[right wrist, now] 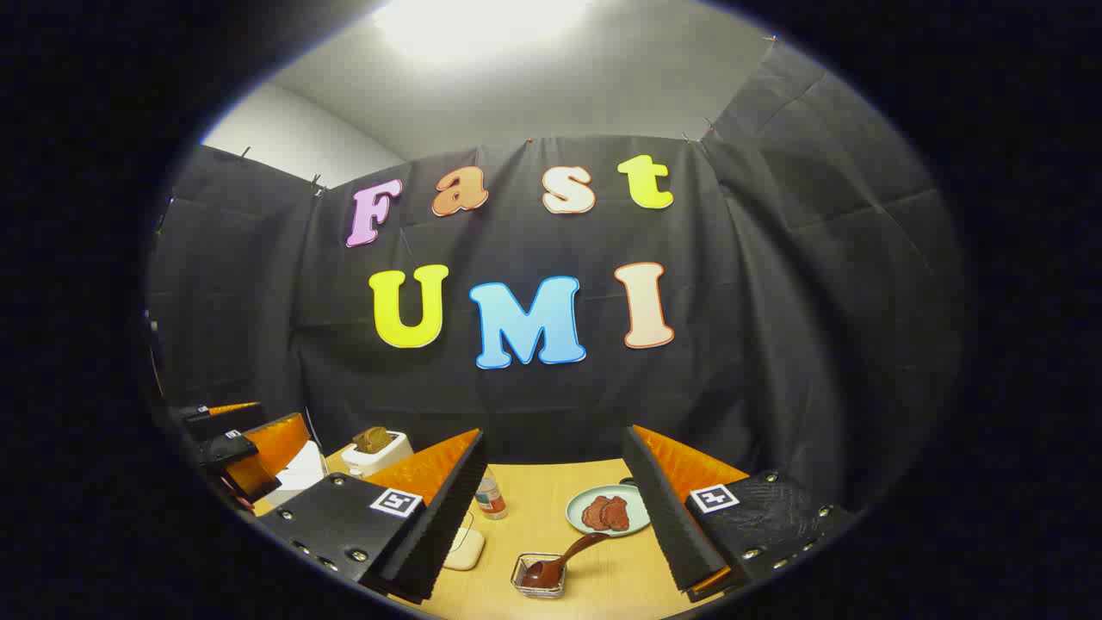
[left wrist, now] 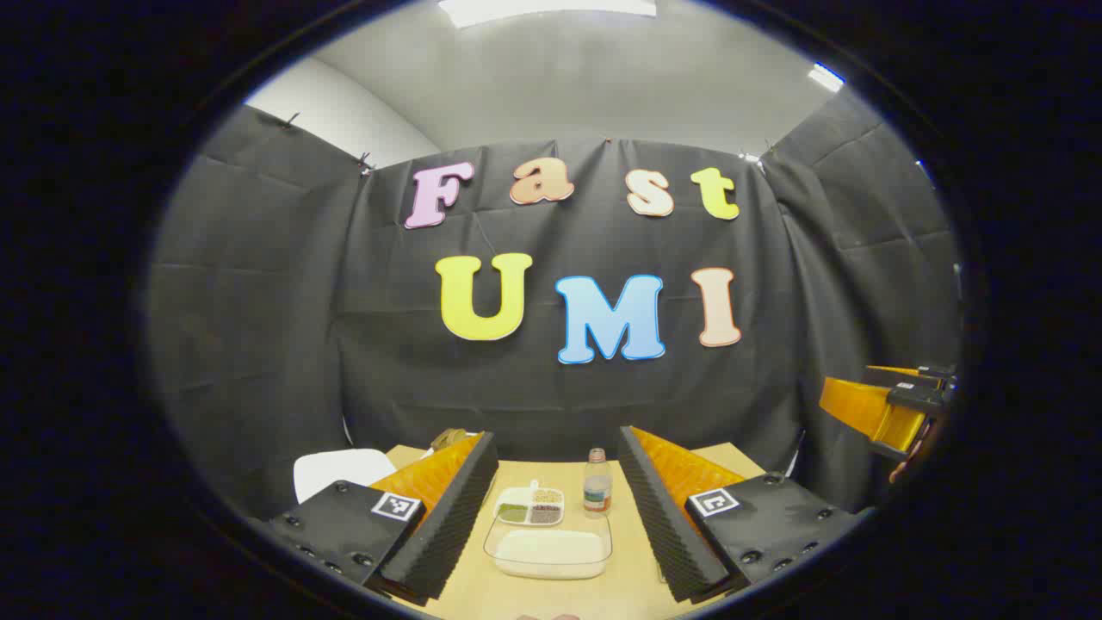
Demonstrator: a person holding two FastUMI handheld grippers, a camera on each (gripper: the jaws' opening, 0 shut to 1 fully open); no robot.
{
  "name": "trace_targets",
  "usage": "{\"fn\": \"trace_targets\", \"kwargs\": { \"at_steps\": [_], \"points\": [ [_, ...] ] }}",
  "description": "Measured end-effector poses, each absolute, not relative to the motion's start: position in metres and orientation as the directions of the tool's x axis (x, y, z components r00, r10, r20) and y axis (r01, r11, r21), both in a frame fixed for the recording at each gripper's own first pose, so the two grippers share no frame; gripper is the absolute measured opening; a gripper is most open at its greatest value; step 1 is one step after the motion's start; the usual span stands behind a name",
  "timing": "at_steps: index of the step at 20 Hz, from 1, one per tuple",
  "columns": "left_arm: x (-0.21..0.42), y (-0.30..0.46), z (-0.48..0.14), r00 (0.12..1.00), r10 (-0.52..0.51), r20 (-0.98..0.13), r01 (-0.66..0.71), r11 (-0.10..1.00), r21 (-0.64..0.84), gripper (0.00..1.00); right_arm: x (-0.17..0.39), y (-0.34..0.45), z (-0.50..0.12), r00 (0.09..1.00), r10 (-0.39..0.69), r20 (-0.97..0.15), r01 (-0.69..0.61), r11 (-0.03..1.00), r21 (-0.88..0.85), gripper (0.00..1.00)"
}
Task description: Close the left gripper, press the button to open the rice cooker; take a wooden spoon from the chopstick holder with the right hand, scoop a spoonful of rice and pour it into the rice cooker, then put the wooden spoon back into the chopstick holder.
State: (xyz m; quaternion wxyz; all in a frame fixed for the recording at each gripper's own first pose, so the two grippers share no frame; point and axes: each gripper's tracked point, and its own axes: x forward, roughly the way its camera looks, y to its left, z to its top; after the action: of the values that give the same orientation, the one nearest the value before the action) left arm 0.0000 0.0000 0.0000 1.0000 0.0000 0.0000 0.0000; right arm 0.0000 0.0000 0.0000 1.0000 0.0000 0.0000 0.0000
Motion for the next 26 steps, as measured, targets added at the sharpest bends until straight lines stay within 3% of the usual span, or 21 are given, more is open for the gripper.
{"fn": "trace_targets", "kwargs": {
  "at_steps": [4,7,8,26],
  "points": [
    [0.014,0.009,0.005,0.999,-0.041,0.009,0.041,0.999,-0.011,1.00,0.009,0.012,-0.001,0.999,-0.037,-0.006,0.037,0.999,-0.005,0.98],
    [0.024,0.022,0.009,0.998,-0.052,0.017,0.053,0.998,-0.026,0.94,0.017,0.025,0.000,0.999,-0.042,-0.003,0.042,0.999,-0.004,0.98],
    [0.026,0.028,0.011,0.999,-0.047,0.027,0.048,0.998,-0.027,0.98,0.019,0.029,0.002,0.999,-0.040,0.004,0.040,0.999,-0.007,0.98],
    [0.048,0.112,0.008,0.998,0.023,0.056,-0.021,0.999,-0.041,0.94,0.049,0.088,0.019,0.998,-0.005,0.066,0.007,0.999,-0.033,0.98]
  ]
}}
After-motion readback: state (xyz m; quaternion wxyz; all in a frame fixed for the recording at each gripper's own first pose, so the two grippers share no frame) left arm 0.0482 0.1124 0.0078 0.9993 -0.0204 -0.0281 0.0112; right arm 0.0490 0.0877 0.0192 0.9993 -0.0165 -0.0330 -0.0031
